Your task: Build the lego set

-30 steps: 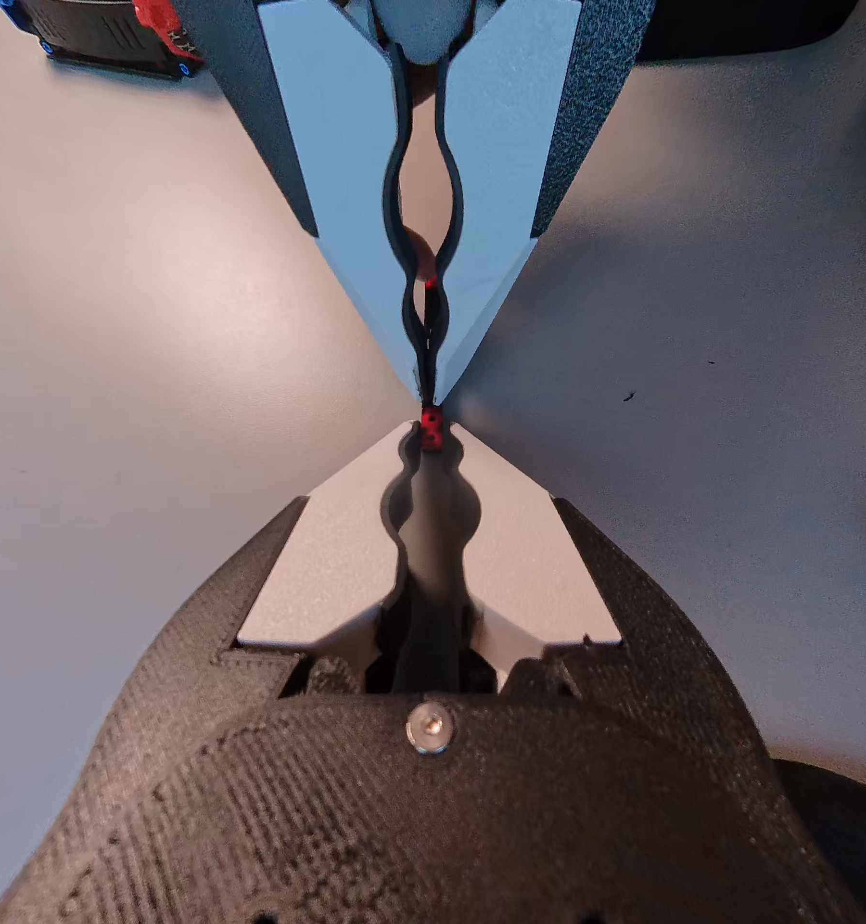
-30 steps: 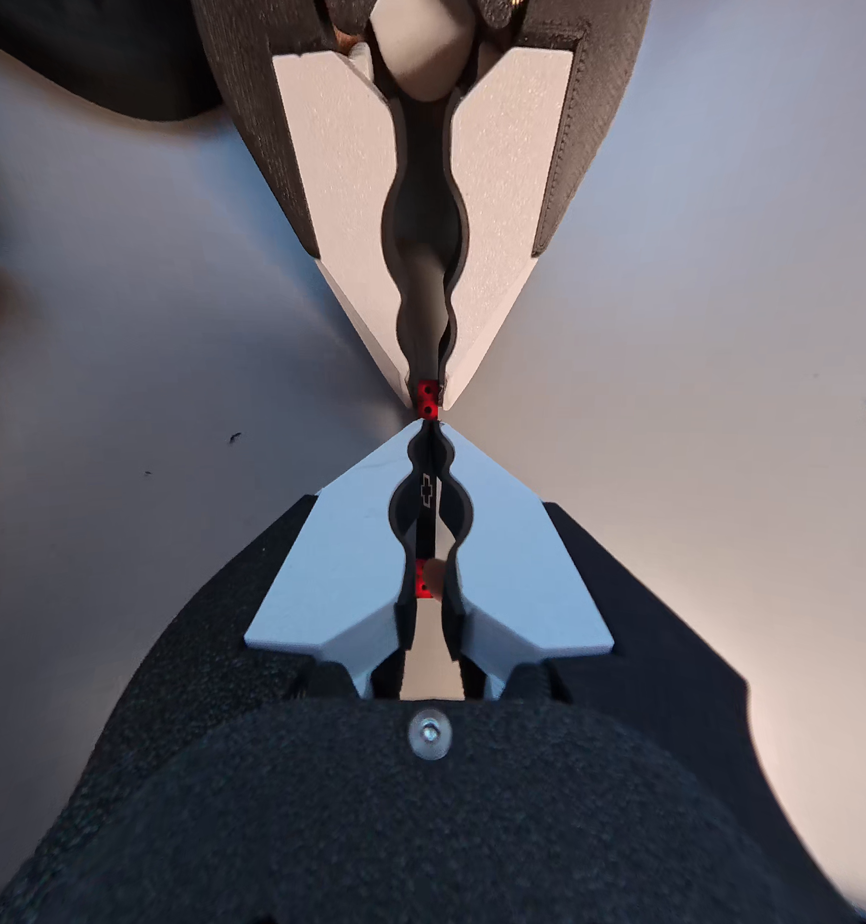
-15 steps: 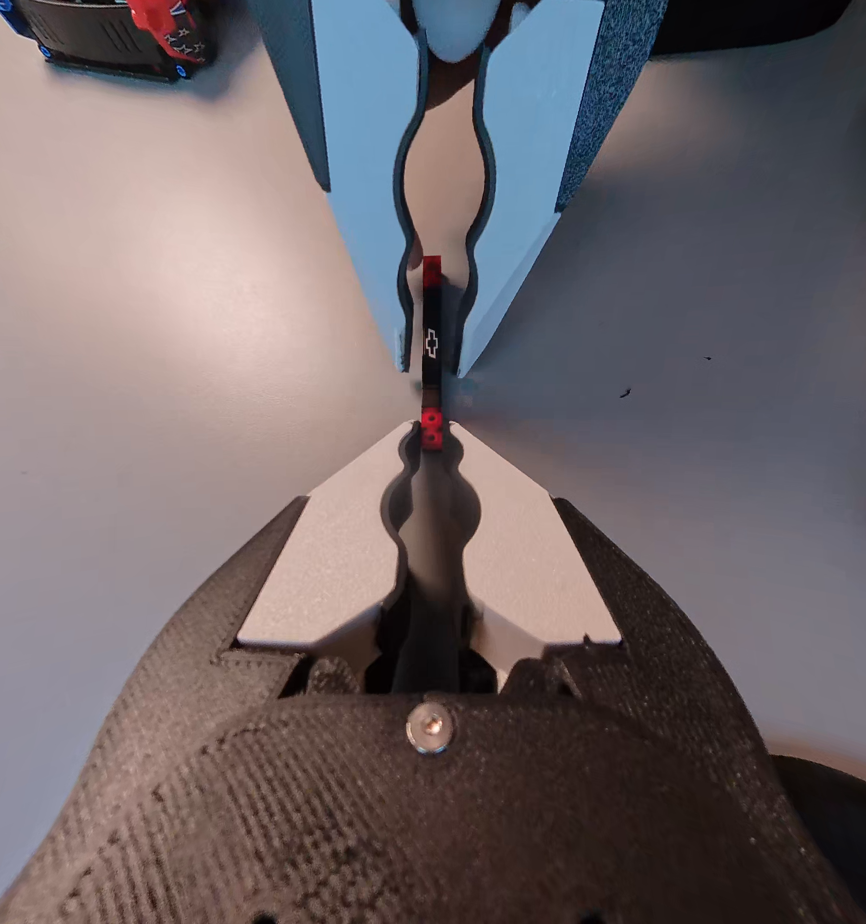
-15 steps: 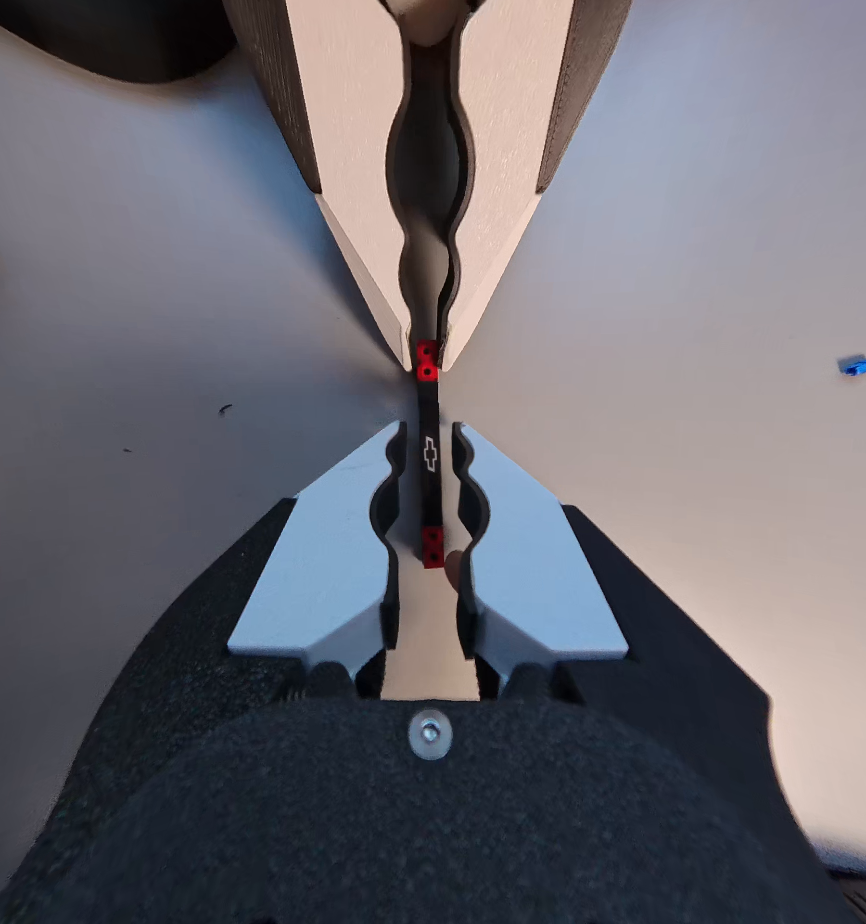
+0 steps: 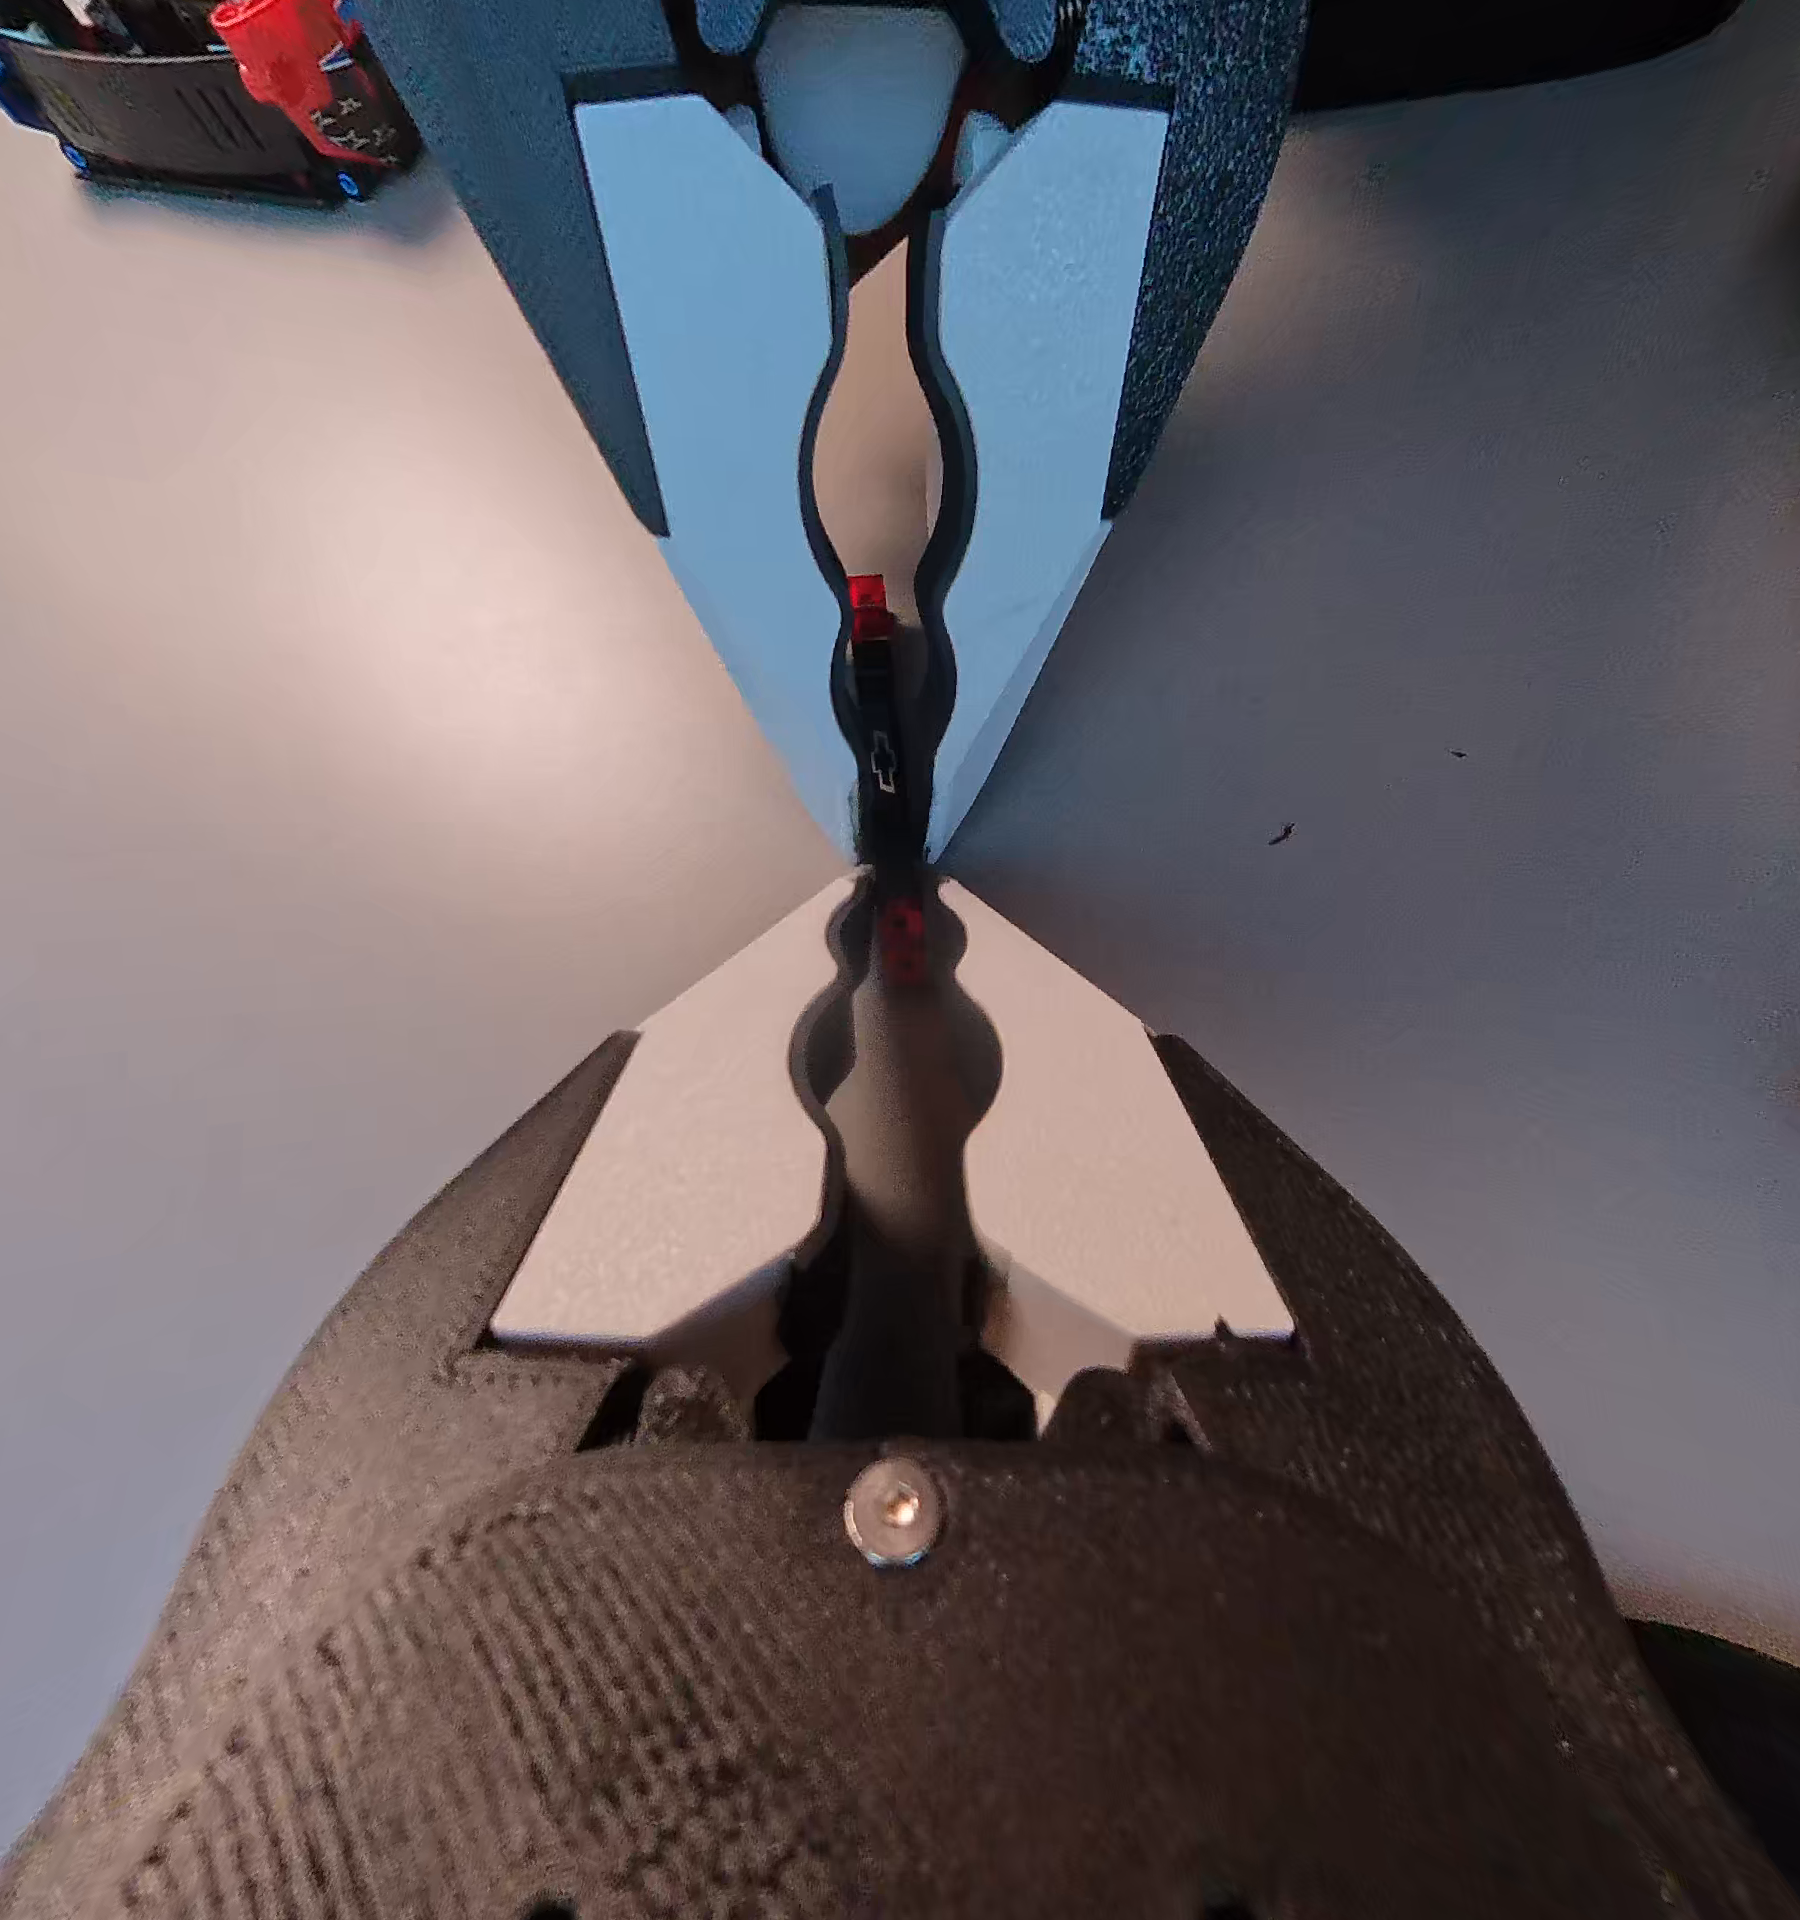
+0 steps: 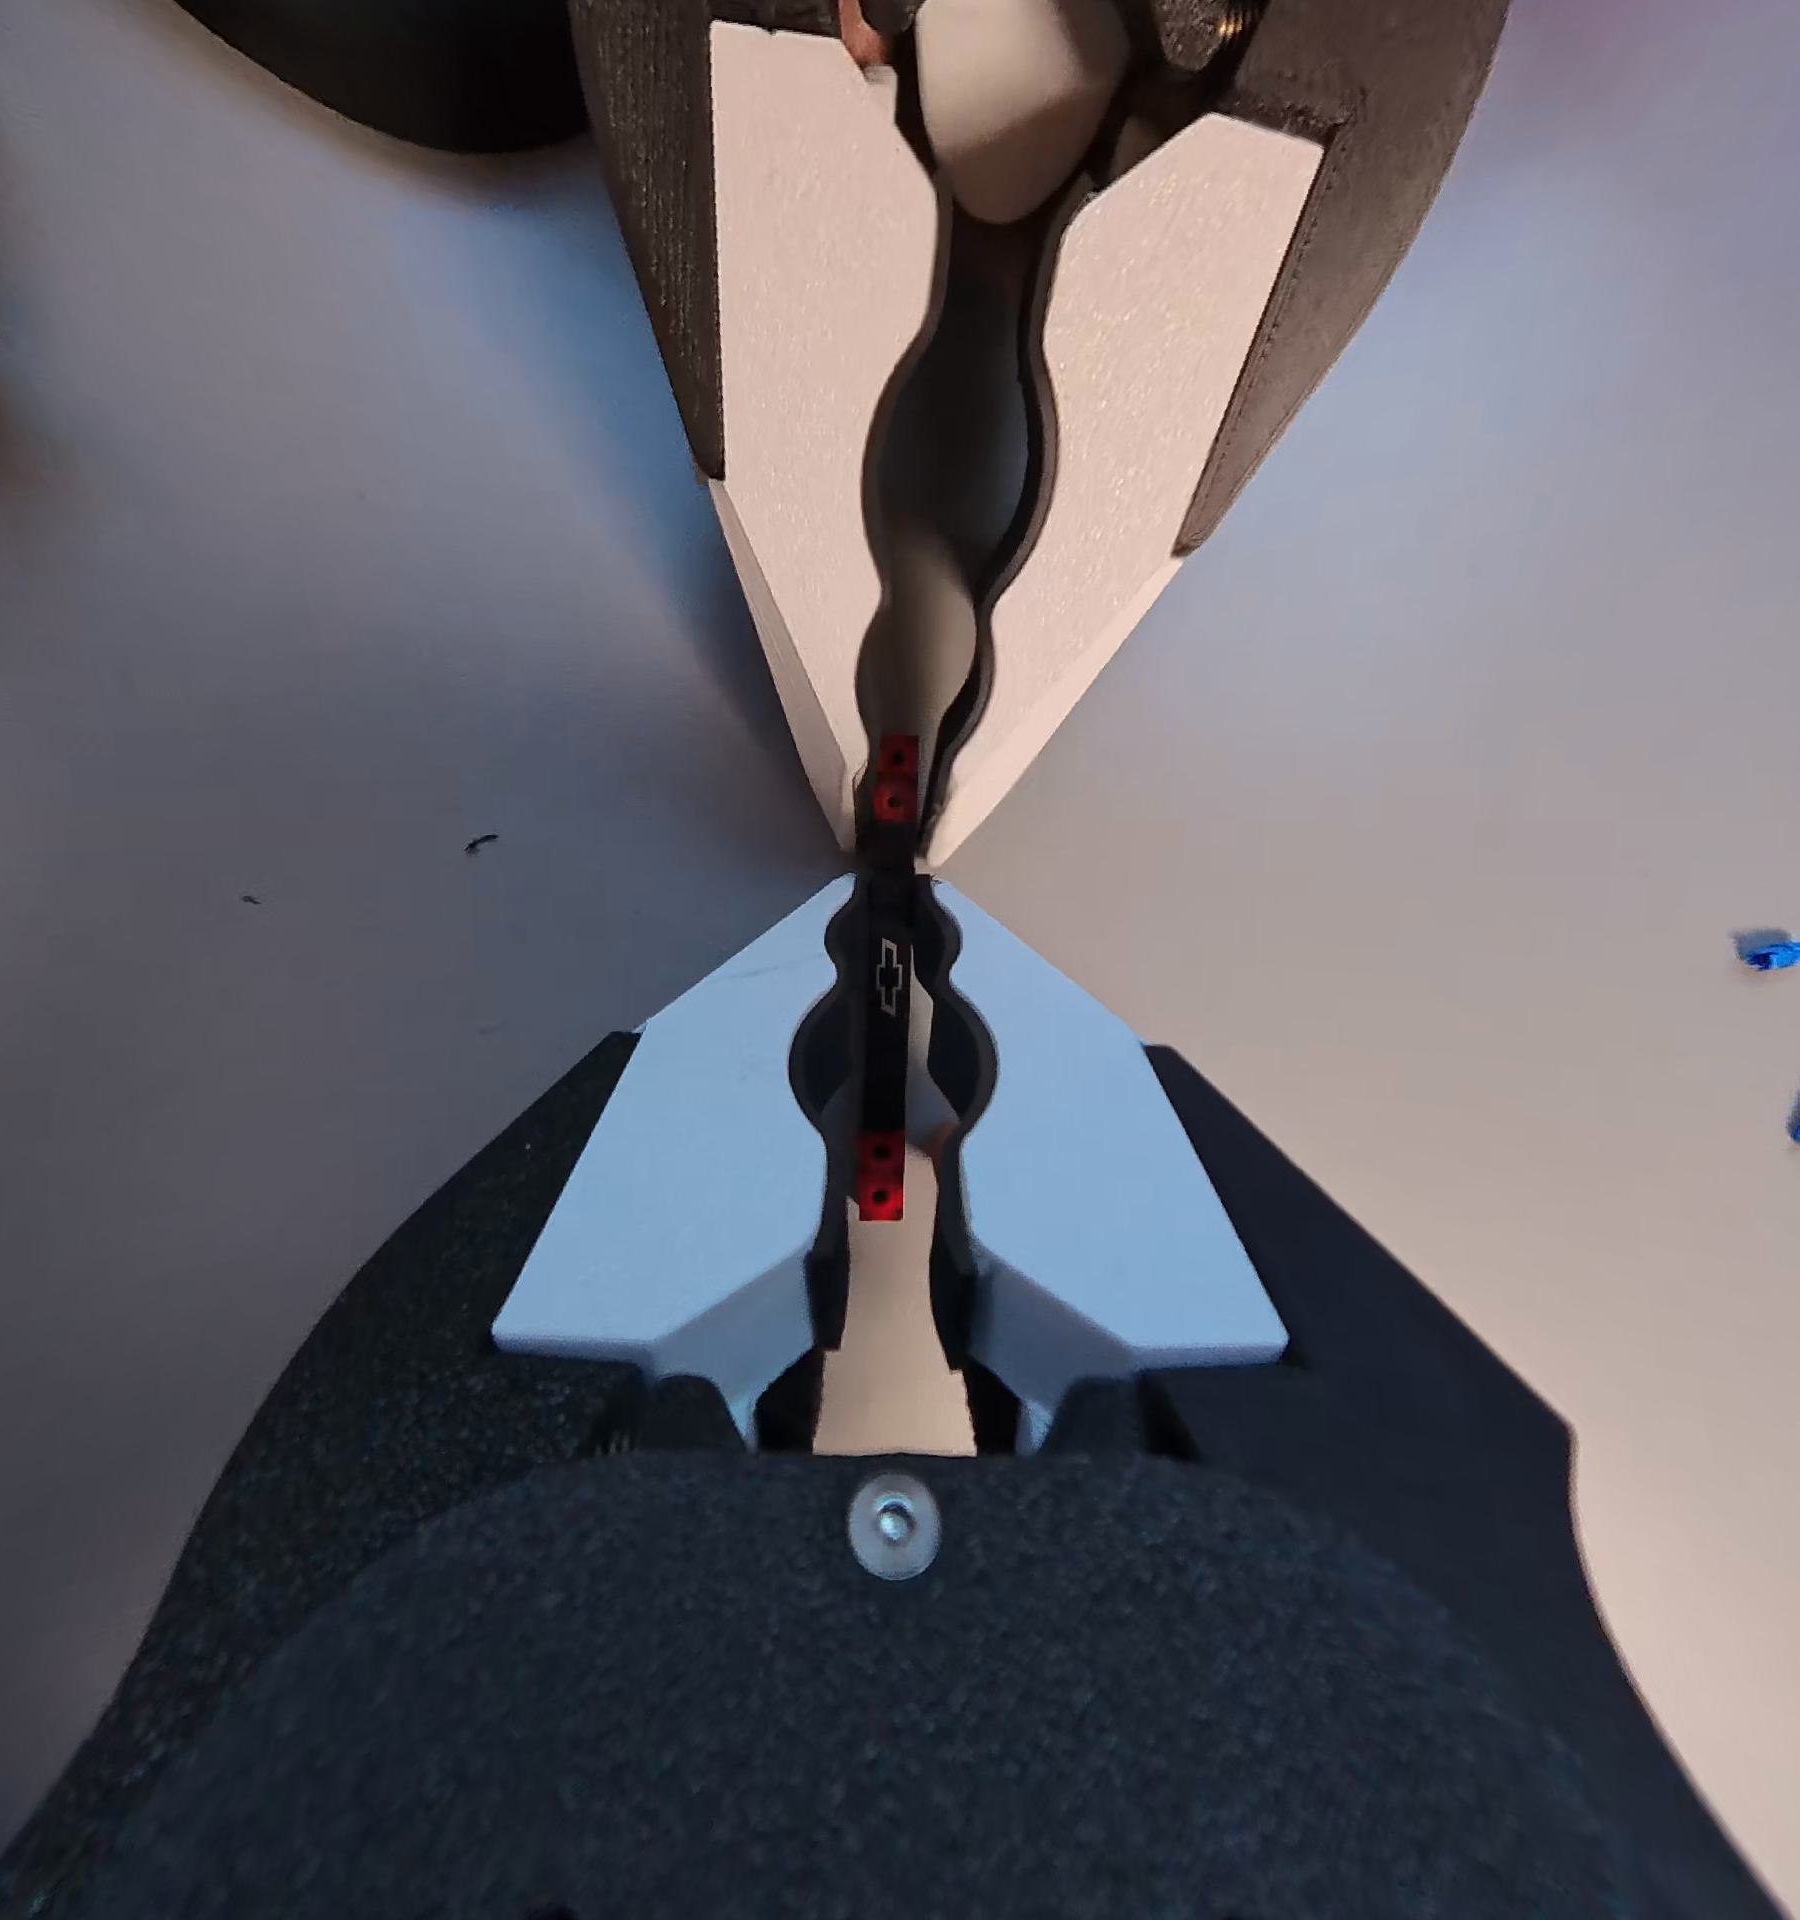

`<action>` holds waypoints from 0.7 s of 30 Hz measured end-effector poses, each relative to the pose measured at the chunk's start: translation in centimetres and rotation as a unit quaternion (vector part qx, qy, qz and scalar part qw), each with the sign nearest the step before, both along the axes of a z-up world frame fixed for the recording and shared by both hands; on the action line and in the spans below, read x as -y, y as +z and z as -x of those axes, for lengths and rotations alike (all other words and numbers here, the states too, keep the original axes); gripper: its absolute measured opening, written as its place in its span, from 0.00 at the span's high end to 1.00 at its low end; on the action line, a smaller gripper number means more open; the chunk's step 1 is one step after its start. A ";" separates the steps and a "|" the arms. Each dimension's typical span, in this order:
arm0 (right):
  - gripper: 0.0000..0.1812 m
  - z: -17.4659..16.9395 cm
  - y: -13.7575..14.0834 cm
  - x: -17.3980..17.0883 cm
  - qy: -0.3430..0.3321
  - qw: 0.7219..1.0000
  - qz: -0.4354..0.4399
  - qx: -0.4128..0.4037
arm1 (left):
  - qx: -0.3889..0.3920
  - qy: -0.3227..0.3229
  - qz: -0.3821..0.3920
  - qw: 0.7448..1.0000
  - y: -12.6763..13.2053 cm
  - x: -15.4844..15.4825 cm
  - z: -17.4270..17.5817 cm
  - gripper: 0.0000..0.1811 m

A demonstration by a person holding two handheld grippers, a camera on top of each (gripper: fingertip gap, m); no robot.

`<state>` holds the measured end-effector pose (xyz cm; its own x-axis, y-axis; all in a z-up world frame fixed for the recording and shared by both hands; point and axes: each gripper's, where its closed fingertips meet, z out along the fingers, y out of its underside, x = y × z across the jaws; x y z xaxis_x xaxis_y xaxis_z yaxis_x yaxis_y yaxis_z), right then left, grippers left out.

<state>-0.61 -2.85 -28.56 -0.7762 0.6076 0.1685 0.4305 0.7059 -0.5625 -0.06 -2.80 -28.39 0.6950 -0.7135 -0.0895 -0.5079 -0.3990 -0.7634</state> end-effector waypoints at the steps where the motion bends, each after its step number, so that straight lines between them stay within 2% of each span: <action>1: 0.97 0.0 0.0 0.0 0.003 1.000 -0.002 -0.005 | -0.004 -0.002 -0.004 1.000 0.0 0.0 -0.1 0.96; 8: 0.97 -0.2 0.1 0.1 -0.001 1.000 0.010 -0.026 | -0.023 -0.014 -0.024 0.999 0.0 -0.1 -0.1 0.97; 21: 0.97 -0.6 0.1 0.3 0.061 0.997 -0.013 -0.053 | -0.034 -0.020 -0.029 0.999 0.0 0.0 -0.5 0.97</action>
